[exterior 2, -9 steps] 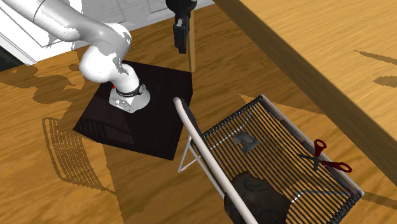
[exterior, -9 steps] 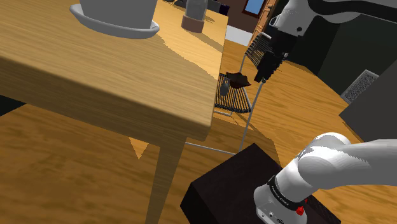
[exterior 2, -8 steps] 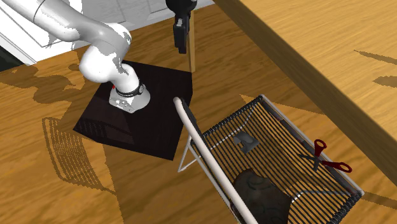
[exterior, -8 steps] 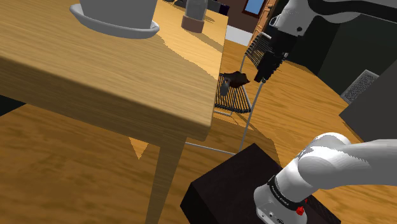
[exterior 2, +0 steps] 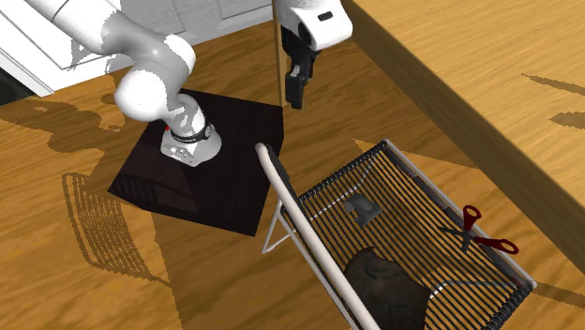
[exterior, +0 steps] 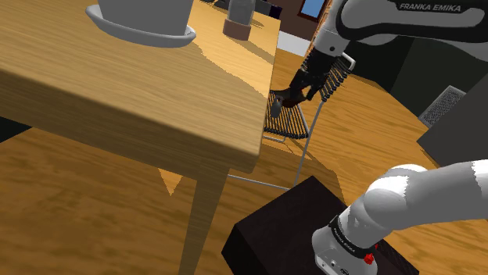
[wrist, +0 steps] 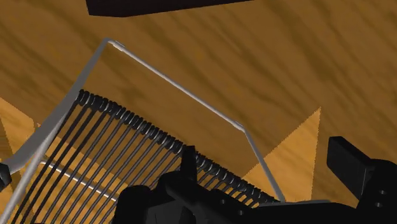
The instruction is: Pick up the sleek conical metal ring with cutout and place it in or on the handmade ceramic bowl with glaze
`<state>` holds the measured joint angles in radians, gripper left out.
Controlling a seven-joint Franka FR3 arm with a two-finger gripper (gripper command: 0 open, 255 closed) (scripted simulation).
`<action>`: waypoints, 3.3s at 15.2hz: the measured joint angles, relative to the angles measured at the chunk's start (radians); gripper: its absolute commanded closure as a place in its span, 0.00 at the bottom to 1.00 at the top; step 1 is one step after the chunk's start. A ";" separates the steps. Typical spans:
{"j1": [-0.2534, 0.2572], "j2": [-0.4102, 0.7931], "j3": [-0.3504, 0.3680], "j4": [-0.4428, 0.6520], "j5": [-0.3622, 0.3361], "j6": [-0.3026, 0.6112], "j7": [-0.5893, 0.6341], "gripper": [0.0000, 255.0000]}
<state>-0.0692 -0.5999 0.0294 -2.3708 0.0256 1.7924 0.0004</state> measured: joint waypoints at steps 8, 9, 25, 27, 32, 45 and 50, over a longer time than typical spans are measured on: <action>-0.087 0.238 0.006 0.044 -0.045 0.248 0.174 0.00; -0.098 0.269 0.006 0.055 -0.052 0.275 0.197 0.00; -0.206 0.682 -0.040 0.246 -0.167 0.571 0.511 0.00; -0.207 0.699 -0.042 0.242 -0.170 0.593 0.513 0.00; -0.209 0.724 -0.044 0.238 -0.173 0.622 0.516 0.00; -0.209 0.725 -0.044 0.238 -0.173 0.623 0.515 1.00; -0.208 0.713 -0.043 0.251 -0.170 0.598 0.513 1.00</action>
<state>-0.2771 0.1126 -0.0134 -2.1200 -0.1447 2.3907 0.5135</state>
